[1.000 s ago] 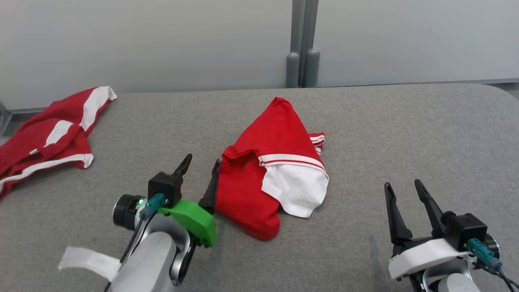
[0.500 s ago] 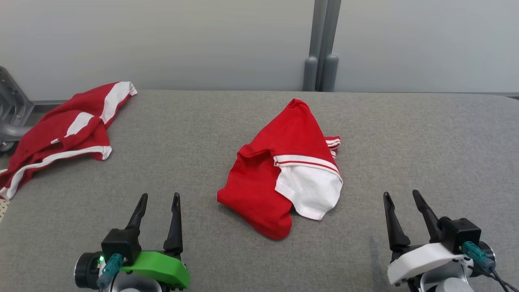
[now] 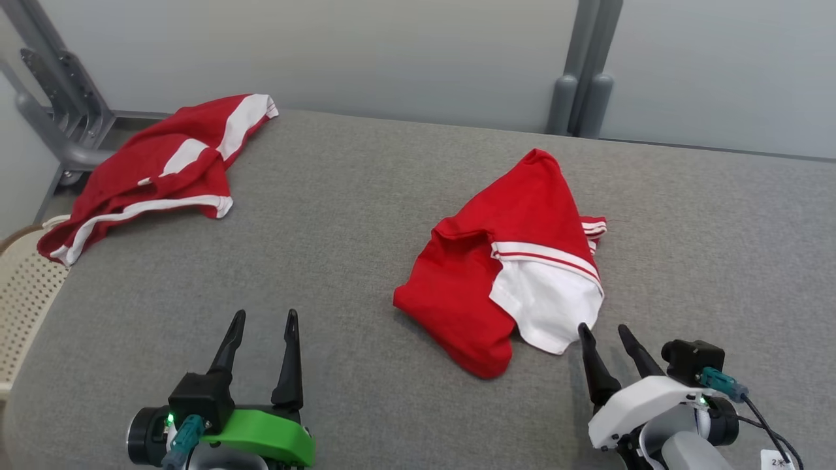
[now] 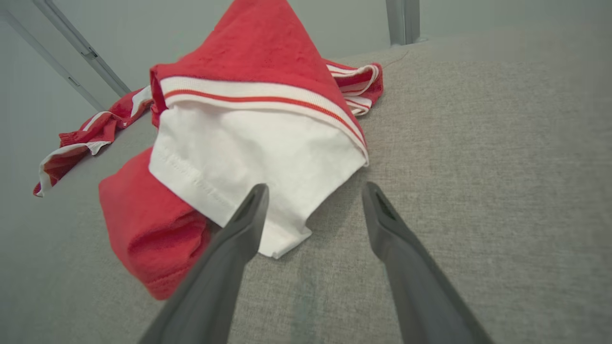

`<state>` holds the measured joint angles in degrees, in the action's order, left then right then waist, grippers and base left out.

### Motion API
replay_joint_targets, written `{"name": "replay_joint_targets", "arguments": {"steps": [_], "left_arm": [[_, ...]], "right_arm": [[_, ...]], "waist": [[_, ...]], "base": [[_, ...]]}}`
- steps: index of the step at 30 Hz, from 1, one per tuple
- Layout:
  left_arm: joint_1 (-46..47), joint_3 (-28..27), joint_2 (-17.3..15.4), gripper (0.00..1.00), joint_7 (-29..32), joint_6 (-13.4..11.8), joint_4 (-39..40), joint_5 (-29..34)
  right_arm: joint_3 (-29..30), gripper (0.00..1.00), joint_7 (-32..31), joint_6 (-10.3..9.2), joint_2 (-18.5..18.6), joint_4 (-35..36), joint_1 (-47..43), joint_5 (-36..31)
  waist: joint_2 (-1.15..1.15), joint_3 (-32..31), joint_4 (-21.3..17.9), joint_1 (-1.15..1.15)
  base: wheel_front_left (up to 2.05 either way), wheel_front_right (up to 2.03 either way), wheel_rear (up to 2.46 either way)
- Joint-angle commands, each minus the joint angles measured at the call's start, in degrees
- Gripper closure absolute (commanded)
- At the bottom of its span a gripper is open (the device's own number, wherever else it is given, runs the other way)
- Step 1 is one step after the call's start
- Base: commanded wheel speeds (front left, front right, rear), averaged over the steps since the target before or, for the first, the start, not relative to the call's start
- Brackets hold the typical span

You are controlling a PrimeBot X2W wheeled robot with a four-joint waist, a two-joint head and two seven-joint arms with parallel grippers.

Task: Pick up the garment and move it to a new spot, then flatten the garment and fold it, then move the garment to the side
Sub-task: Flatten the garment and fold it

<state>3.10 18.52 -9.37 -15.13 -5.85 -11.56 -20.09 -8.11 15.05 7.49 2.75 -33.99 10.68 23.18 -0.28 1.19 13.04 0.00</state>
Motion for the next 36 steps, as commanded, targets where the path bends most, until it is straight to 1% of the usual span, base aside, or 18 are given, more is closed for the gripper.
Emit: {"name": "replay_joint_targets", "arguments": {"steps": [1,6,9,10,11,12,13,14,20,22,24,31,34,36], "left_arm": [[0.5,-0.1,0.3,0.00,0.0,0.2,0.1,0.5],[0.6,-0.6,0.5,0.00,0.0,0.3,0.1,0.9],[0.5,-1.0,0.6,0.00,0.0,0.5,0.2,1.1],[0.4,-1.1,0.7,0.00,0.0,0.5,0.2,1.2],[0.3,-1.3,0.8,0.00,0.0,0.3,0.3,1.3],[0.1,-1.4,0.8,0.00,0.0,0.2,0.3,1.3],[-0.1,-1.5,0.8,0.00,0.0,0.3,0.4,1.3],[-0.2,-1.6,0.9,0.00,0.0,0.4,0.4,1.4],[-0.9,-1.9,1.6,0.00,0.0,0.9,0.1,1.5],[-1.0,-1.9,1.6,0.00,0.0,1.1,0.0,1.6],[-1.4,-1.7,2.0,0.00,0.0,1.2,-0.3,1.8],[-1.8,-1.3,2.6,0.00,0.0,1.8,-0.9,2.3],[-1.7,-1.2,2.9,0.00,0.0,2.0,-1.1,2.6],[-1.7,-1.2,3.0,0.00,0.0,2.1,-1.2,2.7]], "right_arm": [[-0.2,0.00,0.1,0.00,0.3,-1.1,1.2,0.6],[-2.0,0.00,0.1,0.00,0.3,-8.1,5.3,4.3],[-2.4,0.00,0.2,0.00,0.3,-10.6,7.9,5.3],[-2.0,0.21,0.2,0.00,0.3,-10.9,8.4,5.5],[-1.6,0.50,0.2,0.00,0.3,-10.7,8.8,5.6],[-0.9,0.62,0.2,0.00,0.3,-10.2,9.0,5.6],[-0.3,0.85,0.2,0.00,0.3,-9.6,9.1,5.5],[0.3,1.00,0.2,0.00,0.3,-8.9,8.9,5.1],[2.6,1.00,0.2,0.00,0.3,-4.7,5.7,3.6],[3.0,1.00,0.1,0.00,0.3,-4.2,5.1,3.0],[3.8,1.00,-1.3,0.00,1.2,-2.5,3.7,2.1],[8.2,1.00,-9.9,0.00,6.5,7.1,-2.0,-0.5],[10.5,1.00,-14.2,0.00,8.8,11.6,-4.3,-1.6],[11.8,1.00,-17.5,0.00,9.7,14.3,-5.8,-2.5]], "waist": [[0.28,1.6,2.4,0.00],[0.28,2.4,4.4,0.00],[0.28,2.7,4.9,0.00],[0.28,2.8,4.9,0.00],[0.28,2.9,4.8,0.00],[0.28,2.9,4.6,0.00],[0.28,3.0,4.3,0.00],[0.28,3.0,3.8,0.00],[0.28,2.4,0.2,0.00],[0.28,2.2,-0.5,0.00],[0.28,1.9,-1.9,0.00],[0.28,0.8,-5.4,0.00],[0.28,0.7,-5.9,0.00],[0.28,0.6,-6.1,0.00]], "base": [[0.00,0.00,0.00],[0.00,0.00,0.00],[0.00,0.00,0.00],[0.00,0.00,0.00],[0.00,0.00,0.00],[0.00,0.00,0.00],[0.00,0.00,0.00],[0.00,0.00,0.00],[0.00,0.00,0.00],[0.00,0.00,0.00],[0.00,0.00,0.00],[0.00,0.00,0.00],[0.00,0.00,0.00],[0.00,0.00,0.00]]}}
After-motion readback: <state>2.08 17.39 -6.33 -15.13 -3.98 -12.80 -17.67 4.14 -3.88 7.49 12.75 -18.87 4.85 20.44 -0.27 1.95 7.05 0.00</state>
